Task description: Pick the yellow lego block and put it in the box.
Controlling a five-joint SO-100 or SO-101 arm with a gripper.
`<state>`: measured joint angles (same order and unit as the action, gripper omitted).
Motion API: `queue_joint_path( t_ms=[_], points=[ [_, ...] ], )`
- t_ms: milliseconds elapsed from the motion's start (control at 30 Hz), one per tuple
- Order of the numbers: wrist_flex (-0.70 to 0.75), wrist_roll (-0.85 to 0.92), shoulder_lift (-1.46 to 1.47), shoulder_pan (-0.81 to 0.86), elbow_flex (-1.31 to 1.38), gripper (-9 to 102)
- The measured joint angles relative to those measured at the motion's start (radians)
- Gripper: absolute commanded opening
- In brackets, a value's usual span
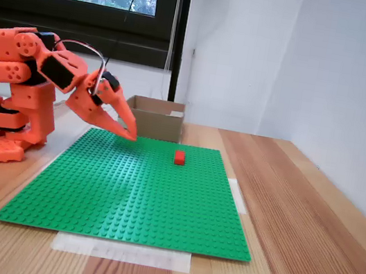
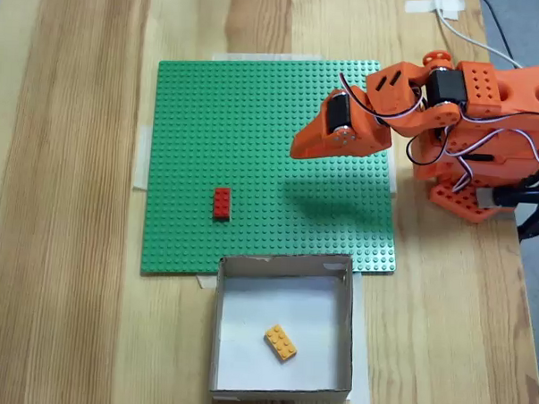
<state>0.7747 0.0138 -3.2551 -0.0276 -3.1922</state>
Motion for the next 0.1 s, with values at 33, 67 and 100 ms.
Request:
queue_joint_path(
  t_ms=[33, 67, 100],
  points=[
    [0.000, 0.000, 0.000, 0.000, 0.000, -1],
    [0.000, 0.000, 0.000, 0.000, 0.000, -1],
    [0.000, 0.000, 0.000, 0.000, 0.000, -1]
  ],
)
